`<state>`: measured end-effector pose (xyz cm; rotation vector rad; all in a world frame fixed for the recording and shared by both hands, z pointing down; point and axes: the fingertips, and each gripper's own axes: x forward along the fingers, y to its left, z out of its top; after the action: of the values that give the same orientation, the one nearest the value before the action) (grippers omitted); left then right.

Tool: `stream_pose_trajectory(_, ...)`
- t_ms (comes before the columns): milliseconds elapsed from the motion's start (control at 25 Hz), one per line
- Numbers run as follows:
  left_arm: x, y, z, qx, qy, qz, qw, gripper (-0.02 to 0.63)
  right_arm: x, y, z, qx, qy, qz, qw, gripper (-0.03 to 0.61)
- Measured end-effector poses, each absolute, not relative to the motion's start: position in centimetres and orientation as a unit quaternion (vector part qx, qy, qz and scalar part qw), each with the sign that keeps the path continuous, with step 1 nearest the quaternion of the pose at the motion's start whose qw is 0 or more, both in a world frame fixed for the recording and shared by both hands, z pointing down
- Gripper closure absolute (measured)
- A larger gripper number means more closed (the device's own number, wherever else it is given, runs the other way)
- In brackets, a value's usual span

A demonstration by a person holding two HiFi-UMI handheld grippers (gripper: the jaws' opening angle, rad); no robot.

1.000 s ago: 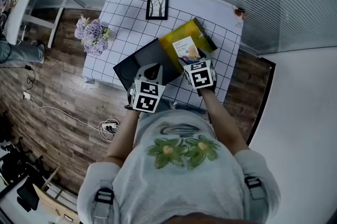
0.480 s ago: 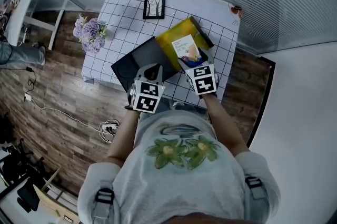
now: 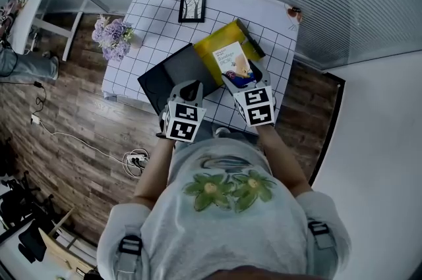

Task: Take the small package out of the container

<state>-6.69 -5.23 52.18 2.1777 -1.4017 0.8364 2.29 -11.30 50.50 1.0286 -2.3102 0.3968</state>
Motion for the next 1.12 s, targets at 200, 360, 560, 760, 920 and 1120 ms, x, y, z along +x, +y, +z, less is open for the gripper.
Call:
stream_pose_trajectory(200,-6.0,-4.2,52.0,0.782,-0.506,0.303,0.202,0.607,2.9,-10.3,48.9,0.385,-0.873,0.137,0.268,0.213)
stream_pose_trajectory(360,-5.4,-3.4,52.1,0.78,-0.51,0.301,0.201,0.607,3.4,-9.4,47.9,0.382,-0.879,0.132,0.253,0.213)
stream_pose_trajectory(560,-4.7,-2.3,51.9,0.78,-0.513,0.299,0.199,0.607,3.9,-8.1,46.4,0.38,-0.886,0.124,0.235,0.213)
stream_pose_trajectory(760,-4.1,-1.3,51.7,0.778,-0.518,0.295,0.197,0.607,4.3,-6.9,44.9,0.376,-0.894,0.112,0.217,0.213)
stream_pose_trajectory(920,-3.5,-0.4,51.7,0.778,-0.52,0.292,0.197,0.607,4.6,-6.1,43.8,0.372,-0.9,0.103,0.203,0.213)
stream_pose_trajectory(1120,-3.0,0.7,51.4,0.778,-0.523,0.288,0.197,0.607,4.8,-5.1,42.8,0.368,-0.904,0.093,0.195,0.213)
